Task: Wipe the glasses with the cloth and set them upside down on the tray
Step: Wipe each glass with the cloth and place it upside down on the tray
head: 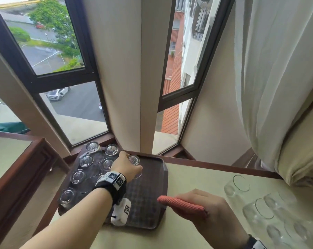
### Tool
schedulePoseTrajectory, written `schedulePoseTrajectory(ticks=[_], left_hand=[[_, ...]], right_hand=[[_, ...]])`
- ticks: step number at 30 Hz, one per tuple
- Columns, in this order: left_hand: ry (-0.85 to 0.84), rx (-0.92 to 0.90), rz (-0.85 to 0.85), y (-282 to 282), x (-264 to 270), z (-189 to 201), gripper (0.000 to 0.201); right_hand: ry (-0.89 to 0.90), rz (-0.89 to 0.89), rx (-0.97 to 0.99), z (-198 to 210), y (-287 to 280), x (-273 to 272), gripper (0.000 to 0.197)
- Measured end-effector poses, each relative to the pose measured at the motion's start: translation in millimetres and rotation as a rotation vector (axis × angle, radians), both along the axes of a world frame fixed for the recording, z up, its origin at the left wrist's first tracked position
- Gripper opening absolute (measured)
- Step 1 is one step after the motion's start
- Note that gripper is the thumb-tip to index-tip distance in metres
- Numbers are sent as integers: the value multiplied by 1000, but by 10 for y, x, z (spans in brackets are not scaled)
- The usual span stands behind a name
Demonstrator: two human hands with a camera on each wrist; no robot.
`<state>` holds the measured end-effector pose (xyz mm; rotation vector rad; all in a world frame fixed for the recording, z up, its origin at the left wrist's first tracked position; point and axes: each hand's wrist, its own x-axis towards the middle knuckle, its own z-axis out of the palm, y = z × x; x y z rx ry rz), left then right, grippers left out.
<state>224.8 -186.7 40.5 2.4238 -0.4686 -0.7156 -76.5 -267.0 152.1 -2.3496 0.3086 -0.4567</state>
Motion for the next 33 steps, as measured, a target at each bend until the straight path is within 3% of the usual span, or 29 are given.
schedulePoseTrajectory(ticks=[8, 16, 19, 24, 28, 31, 33], left_hand=[[-14, 84, 42, -329, 276, -289, 68], [-15, 59, 95, -525, 338, -450, 75], [-23, 57, 122, -569, 347, -480, 75], [1, 17, 193, -541, 309, -500, 88], [-120, -14, 306, -477, -64, -244, 99], [-196, -242, 308, -379, -759, 75, 84], [-167, -416, 163, -334, -1297, 110, 70]], right_hand=[[-31, -205, 83, 129, -20, -129, 20], [80, -408, 205, 95, -77, -331, 19], [124, -454, 249, 38, -84, -426, 38], [133, -532, 337, 18, -66, -593, 41], [124, -611, 381, 18, -32, -818, 41], [93, -683, 387, 56, 0, -1045, 38], [59, -763, 391, 101, 4, -1229, 38]])
